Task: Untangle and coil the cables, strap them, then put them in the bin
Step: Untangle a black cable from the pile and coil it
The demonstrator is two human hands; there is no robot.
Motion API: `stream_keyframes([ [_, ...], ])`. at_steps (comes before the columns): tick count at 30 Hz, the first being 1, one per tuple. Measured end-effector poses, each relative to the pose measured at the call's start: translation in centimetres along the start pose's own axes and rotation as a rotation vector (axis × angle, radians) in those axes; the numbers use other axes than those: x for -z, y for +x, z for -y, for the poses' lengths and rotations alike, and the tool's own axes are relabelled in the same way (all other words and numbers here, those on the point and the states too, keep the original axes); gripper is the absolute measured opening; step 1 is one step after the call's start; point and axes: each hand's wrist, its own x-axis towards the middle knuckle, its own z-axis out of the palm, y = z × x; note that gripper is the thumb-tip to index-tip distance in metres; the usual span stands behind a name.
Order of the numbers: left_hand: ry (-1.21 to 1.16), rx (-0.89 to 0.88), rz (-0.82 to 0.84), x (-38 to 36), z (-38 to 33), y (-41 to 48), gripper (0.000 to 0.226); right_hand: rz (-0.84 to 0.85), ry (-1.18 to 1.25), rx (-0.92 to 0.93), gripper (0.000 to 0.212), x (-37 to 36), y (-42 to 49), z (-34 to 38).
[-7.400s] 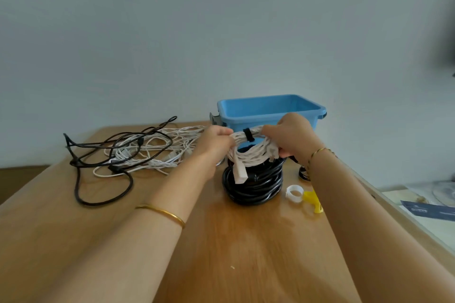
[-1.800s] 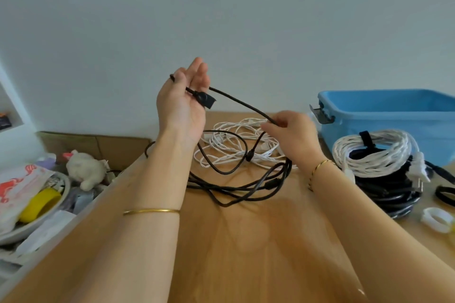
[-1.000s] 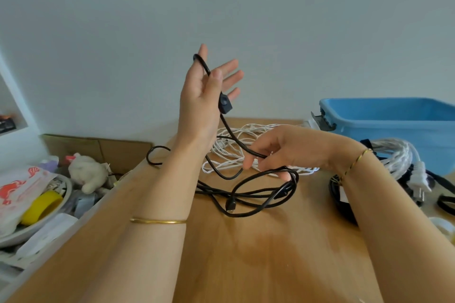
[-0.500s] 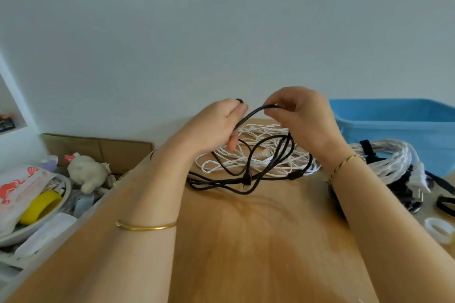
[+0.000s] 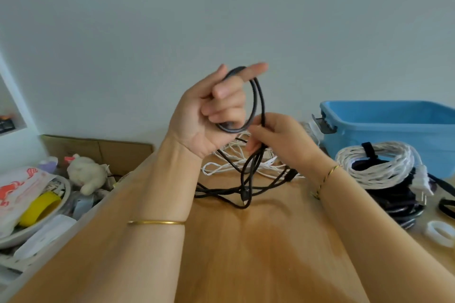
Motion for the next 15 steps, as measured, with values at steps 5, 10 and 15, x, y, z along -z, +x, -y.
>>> stream_keyframes([
  [5, 0.078, -0.466, -0.355, 0.3, -0.1, 0.2, 0.032, 0.286, -0.176, -0.048, 0.013, -1.1, -0.5, 1.0],
  [10, 0.613, -0.613, -0.709, 1.4, 0.1, -0.1, 0.024, 0.466, -0.352, -0.005, 0.005, -1.2, -0.9, 2.7],
  [15, 1.564, -0.520, -0.947, 2.3, 0.6, -0.7, 0.043, 0.407, -0.357, -0.020, 0.021, -0.7, -1.3, 3.9],
])
